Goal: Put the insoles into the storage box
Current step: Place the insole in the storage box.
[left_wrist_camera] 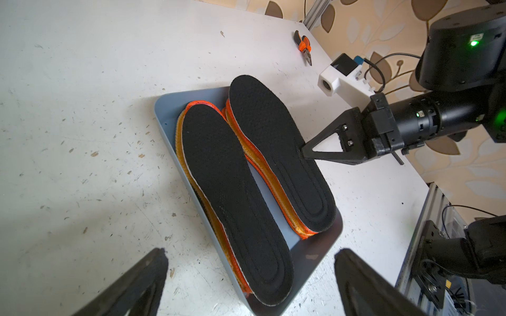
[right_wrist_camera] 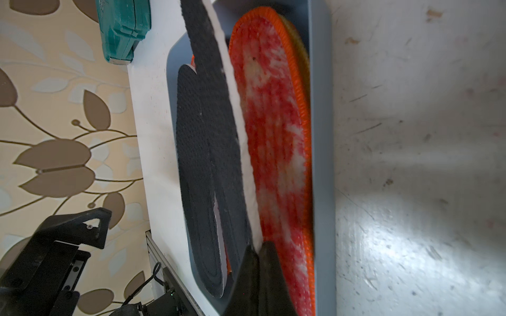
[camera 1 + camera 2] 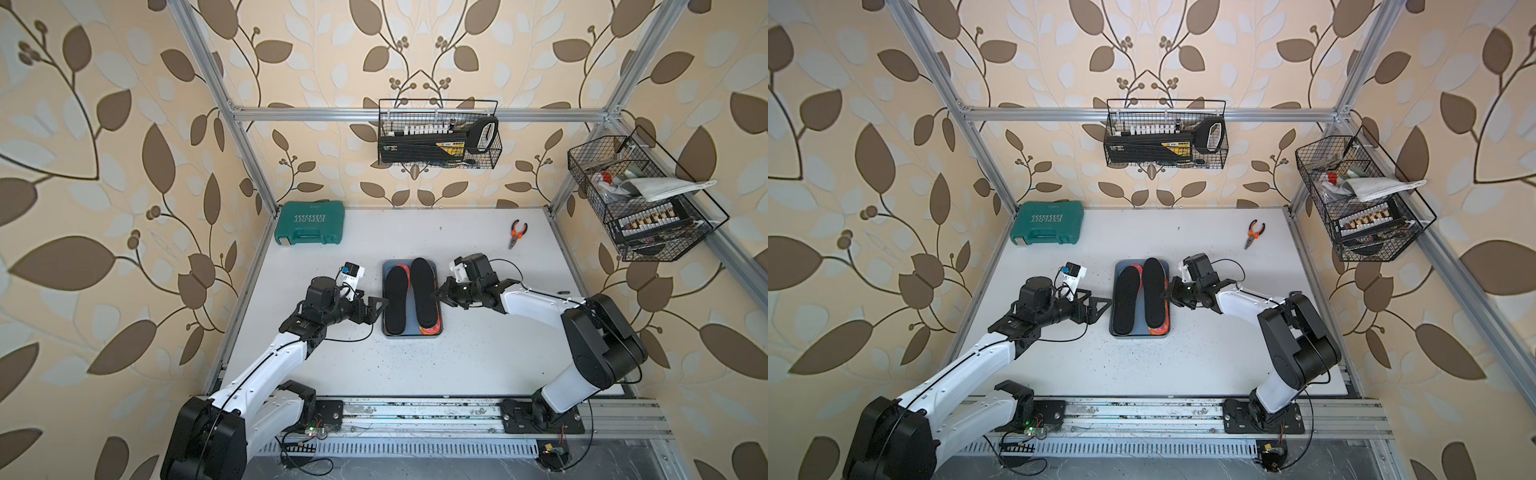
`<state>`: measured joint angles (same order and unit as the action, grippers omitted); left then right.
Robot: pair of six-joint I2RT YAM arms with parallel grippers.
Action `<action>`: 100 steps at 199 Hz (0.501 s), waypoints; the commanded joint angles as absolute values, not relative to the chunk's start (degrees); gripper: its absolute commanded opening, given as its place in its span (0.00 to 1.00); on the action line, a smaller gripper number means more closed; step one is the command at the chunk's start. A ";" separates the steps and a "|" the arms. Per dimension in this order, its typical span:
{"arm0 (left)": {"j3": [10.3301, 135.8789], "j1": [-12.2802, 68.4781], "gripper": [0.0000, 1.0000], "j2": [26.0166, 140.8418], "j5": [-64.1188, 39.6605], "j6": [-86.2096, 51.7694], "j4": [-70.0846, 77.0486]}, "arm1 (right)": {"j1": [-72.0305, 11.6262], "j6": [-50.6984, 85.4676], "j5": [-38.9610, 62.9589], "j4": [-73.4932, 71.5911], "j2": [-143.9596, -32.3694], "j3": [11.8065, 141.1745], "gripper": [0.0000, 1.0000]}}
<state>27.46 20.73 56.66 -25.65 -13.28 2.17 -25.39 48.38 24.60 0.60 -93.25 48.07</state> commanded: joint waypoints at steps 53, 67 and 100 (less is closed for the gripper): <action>28.10 21.13 0.99 56.65 -25.93 -12.23 2.28 | -25.19 47.02 23.09 1.79 -94.60 46.97 0.00; 28.12 21.16 0.99 56.78 -26.02 -12.29 2.29 | -25.16 46.85 22.55 2.42 -94.10 47.02 0.02; 28.30 21.12 0.99 57.21 -26.02 -12.31 2.20 | -25.16 45.89 21.12 4.48 -92.74 47.20 0.14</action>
<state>27.46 20.73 56.95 -25.65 -13.28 1.54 -25.34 47.37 22.98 1.87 -93.73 47.44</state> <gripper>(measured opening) 0.987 0.125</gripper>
